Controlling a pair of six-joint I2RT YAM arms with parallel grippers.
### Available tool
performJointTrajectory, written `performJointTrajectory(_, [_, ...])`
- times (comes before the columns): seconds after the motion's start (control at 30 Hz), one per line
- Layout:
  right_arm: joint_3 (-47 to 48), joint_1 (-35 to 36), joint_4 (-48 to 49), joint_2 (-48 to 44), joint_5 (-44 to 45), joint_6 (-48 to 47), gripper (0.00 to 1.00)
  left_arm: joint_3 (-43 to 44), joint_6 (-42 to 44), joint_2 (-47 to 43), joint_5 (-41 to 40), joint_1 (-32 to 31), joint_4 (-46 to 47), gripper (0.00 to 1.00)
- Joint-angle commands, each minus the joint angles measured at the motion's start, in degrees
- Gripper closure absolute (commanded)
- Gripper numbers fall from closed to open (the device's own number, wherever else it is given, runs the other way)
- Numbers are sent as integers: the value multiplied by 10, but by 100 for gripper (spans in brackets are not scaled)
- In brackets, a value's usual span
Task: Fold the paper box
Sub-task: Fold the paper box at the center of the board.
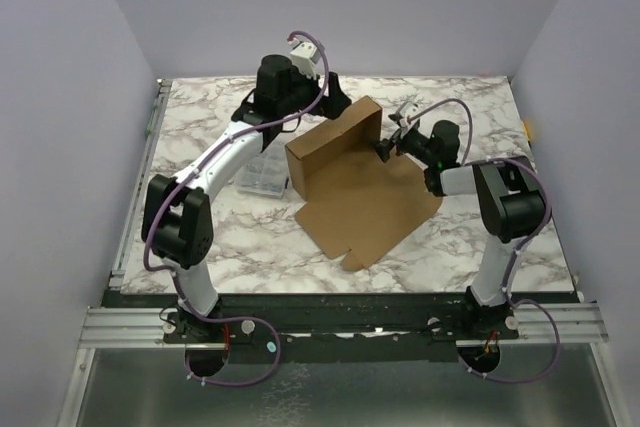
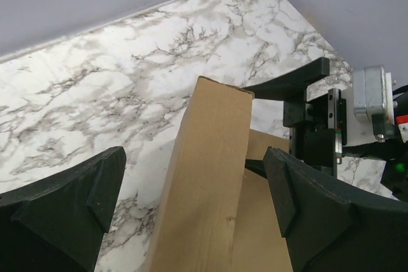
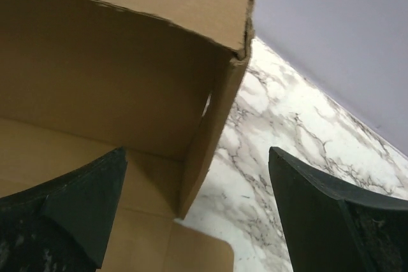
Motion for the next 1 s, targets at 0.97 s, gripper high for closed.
performJointTrajectory(0.97, [43, -161, -810, -262, -188, -49, 0, -617, -267, -675, -134, -8, -82, 2])
